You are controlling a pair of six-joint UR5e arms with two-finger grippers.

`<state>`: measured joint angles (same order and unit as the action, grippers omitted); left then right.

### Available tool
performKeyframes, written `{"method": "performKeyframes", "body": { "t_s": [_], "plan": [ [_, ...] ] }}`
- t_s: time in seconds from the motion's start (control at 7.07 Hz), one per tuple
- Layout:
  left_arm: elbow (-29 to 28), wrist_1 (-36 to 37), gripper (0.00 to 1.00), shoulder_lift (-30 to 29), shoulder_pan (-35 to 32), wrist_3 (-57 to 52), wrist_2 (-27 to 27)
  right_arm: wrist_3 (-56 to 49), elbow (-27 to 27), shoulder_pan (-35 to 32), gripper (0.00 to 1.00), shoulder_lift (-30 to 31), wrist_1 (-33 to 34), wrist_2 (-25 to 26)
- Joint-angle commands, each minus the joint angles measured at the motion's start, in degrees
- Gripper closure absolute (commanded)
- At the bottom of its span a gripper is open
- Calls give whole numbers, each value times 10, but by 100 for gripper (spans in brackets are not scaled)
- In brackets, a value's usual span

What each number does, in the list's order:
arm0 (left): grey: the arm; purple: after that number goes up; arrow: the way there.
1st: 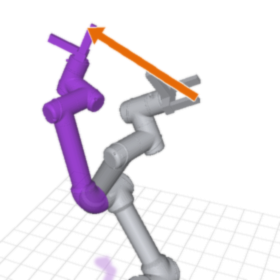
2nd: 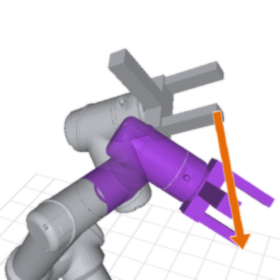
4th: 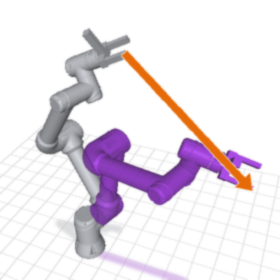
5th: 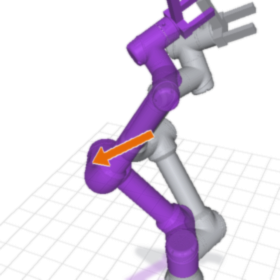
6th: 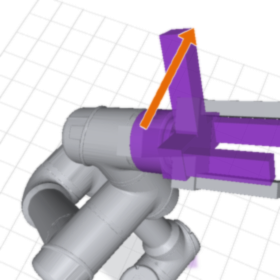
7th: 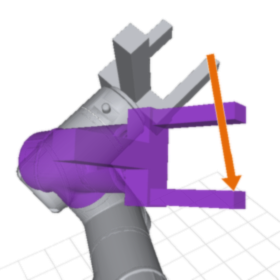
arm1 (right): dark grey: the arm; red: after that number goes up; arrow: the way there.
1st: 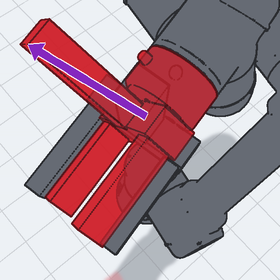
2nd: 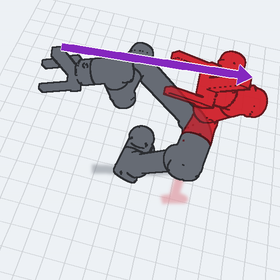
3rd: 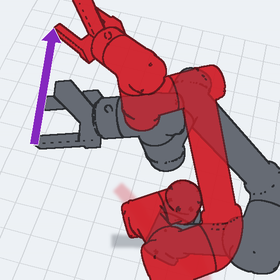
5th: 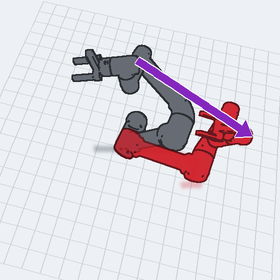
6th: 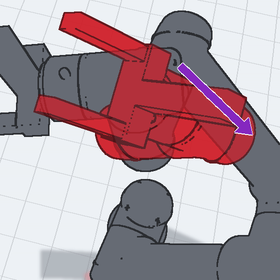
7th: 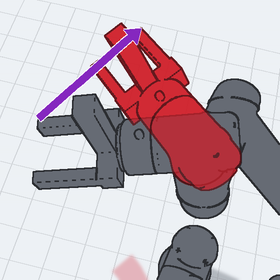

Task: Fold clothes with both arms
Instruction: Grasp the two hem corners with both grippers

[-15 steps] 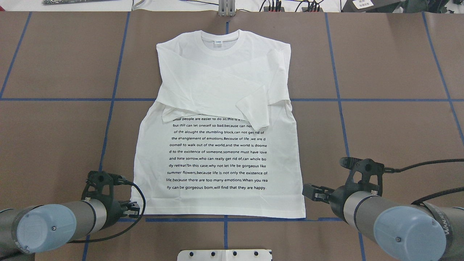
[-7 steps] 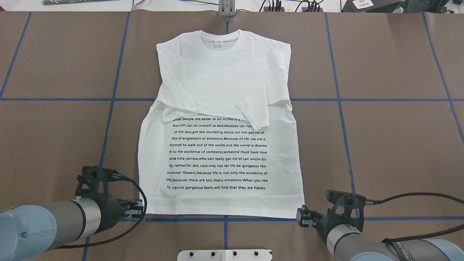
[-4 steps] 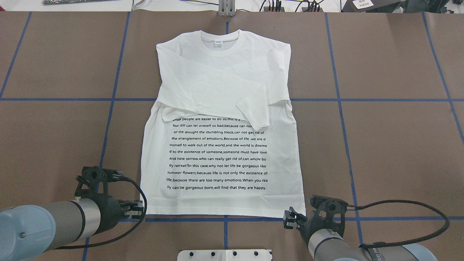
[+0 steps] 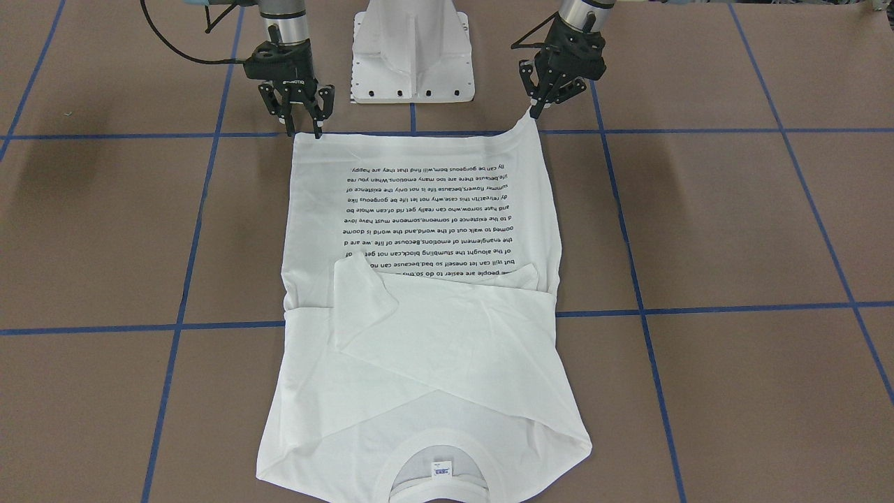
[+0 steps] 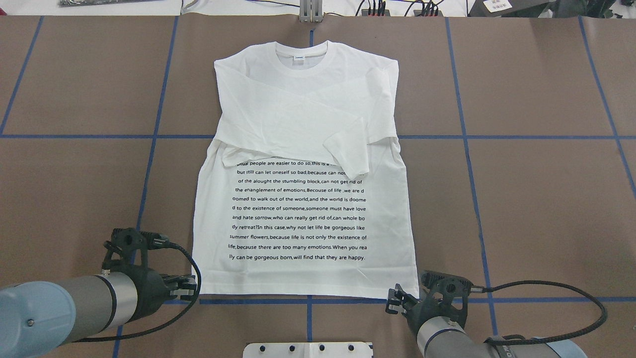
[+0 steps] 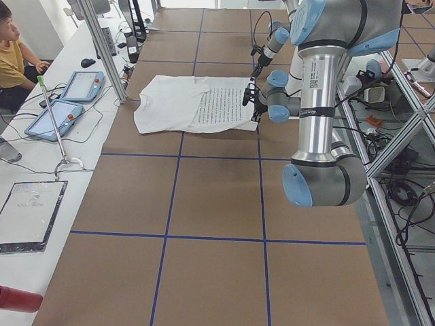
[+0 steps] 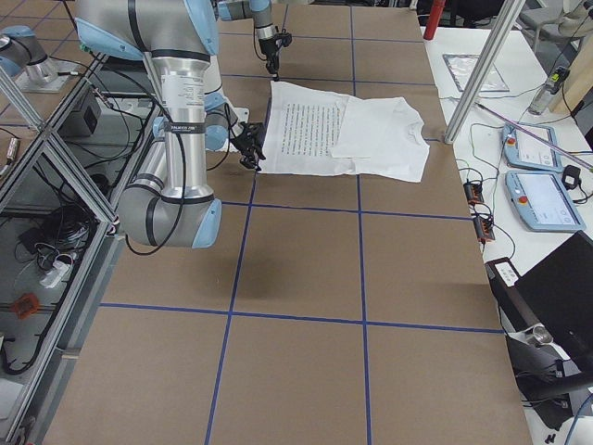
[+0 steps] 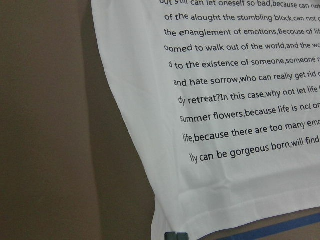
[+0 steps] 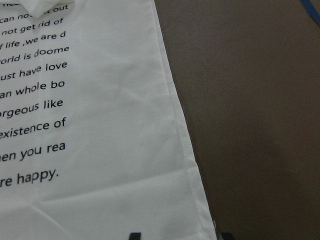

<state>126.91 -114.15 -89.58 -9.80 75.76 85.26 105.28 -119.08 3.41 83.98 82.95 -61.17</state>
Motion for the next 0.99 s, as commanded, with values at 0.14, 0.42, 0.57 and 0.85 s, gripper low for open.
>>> {"method": "performKeyframes", "body": {
  "t_s": [0.14, 0.42, 0.57, 0.85],
  "plan": [
    [2, 0, 100, -1, 0, 0, 0, -5, 7, 1, 47, -1, 1, 9],
    [5, 0, 100, -1, 0, 0, 0, -7, 15, 0, 50, -1, 1, 11],
    [7, 0, 100, -1, -1, -1, 0, -7, 16, 0, 55, -1, 2, 12],
    [8, 1, 100, -1, -1, -2, 1, -8, 17, -1, 85, -1, 4, 11]
  ]
}}
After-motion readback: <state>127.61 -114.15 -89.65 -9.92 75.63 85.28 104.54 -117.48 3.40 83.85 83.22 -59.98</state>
